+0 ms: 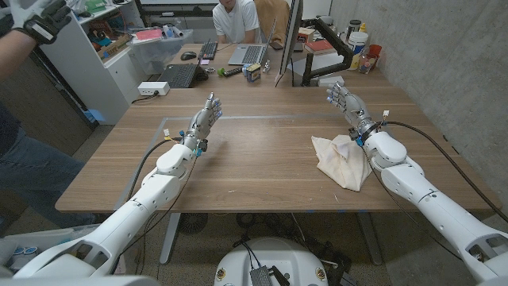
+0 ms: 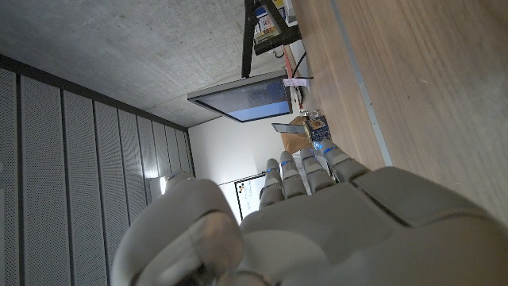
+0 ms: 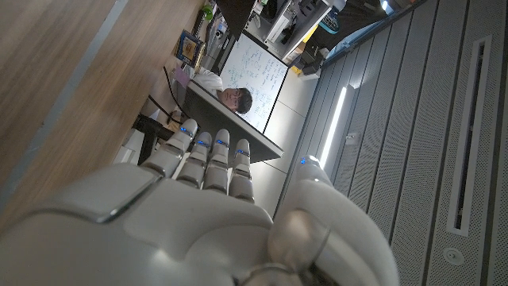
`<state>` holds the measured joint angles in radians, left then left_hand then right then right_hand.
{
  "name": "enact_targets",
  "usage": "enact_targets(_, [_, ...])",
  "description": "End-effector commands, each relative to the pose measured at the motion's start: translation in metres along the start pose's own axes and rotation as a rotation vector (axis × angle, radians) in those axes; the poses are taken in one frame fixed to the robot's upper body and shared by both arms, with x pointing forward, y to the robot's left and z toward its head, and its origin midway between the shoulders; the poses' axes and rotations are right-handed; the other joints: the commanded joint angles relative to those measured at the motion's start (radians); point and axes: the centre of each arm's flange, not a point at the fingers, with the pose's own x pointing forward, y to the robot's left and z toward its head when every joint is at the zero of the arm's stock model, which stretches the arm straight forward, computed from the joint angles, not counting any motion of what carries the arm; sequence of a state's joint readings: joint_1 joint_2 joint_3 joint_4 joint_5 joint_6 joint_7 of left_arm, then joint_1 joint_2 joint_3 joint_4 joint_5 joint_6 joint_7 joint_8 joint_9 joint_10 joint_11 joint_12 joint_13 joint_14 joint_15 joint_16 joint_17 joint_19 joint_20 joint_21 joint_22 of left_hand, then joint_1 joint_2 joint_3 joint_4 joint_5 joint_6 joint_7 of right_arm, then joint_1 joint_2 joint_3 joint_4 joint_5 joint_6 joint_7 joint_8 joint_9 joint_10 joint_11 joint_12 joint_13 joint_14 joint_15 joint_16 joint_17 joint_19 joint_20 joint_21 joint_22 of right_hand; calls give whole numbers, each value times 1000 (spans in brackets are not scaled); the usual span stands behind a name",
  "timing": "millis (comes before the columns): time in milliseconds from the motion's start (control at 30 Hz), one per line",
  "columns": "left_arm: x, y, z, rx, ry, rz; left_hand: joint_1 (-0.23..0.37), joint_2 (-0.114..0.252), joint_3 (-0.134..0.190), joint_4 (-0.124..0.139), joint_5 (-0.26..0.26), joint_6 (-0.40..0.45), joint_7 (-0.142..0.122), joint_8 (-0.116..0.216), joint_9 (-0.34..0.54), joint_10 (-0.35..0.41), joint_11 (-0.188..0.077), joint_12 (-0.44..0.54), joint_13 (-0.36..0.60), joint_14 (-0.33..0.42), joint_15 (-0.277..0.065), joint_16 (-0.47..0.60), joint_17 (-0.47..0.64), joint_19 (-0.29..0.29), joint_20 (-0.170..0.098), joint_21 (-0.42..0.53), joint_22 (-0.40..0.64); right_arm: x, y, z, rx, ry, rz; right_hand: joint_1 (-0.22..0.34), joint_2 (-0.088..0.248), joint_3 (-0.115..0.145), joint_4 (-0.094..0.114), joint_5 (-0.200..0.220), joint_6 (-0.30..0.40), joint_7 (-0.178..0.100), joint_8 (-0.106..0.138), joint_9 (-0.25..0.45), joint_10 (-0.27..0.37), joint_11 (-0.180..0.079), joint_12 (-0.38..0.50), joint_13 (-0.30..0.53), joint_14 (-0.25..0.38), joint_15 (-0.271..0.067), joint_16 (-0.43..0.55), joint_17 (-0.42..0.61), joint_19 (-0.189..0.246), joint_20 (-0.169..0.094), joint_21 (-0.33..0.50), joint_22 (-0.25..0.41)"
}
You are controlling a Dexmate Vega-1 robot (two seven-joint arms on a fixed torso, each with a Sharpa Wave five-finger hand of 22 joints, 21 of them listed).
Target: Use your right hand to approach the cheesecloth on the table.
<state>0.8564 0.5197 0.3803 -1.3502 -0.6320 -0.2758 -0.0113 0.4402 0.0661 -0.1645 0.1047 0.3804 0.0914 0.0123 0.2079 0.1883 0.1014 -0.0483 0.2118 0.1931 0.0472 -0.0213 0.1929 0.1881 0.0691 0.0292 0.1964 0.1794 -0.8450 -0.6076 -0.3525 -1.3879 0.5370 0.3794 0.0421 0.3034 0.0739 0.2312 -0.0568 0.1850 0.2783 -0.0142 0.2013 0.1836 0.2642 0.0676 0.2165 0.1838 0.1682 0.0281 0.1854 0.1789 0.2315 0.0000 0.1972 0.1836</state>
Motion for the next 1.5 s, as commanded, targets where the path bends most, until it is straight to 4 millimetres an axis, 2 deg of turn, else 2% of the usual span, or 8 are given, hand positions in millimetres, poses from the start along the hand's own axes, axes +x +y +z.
enact_targets(33, [3,2,2,5,-1,-5,7,3,-11,0,-1,7,0,5,3,3,-1,2,4,6,0,3,2,1,7,3,1,-2,-1,3,-44,-21,-5,10,2,3,-9,-3,0,-7,3,6,5,-6,3,3,5,-5,3,5,5,1,9,3])
enact_targets(1033, [6,5,9,30,2,-20,11,8,-17,0,-6,10,0,2,3,5,-1,1,4,7,0,2,2,0,10,4,2,-8,4,27,-234,-75,14,13,3,5,-14,-3,5,-19,2,6,9,-9,3,3,6,-10,3,5,7,2,10,4])
enact_targets(1500, [5,5,10,41,2,-25,13,10,-20,0,-7,11,-1,1,3,4,1,0,4,6,0,2,3,0,10,4,2,-12,5,31,-268,-83,29,15,4,5,-16,-3,9,-21,2,7,10,-12,3,3,9,-10,3,5,9,2,10,4])
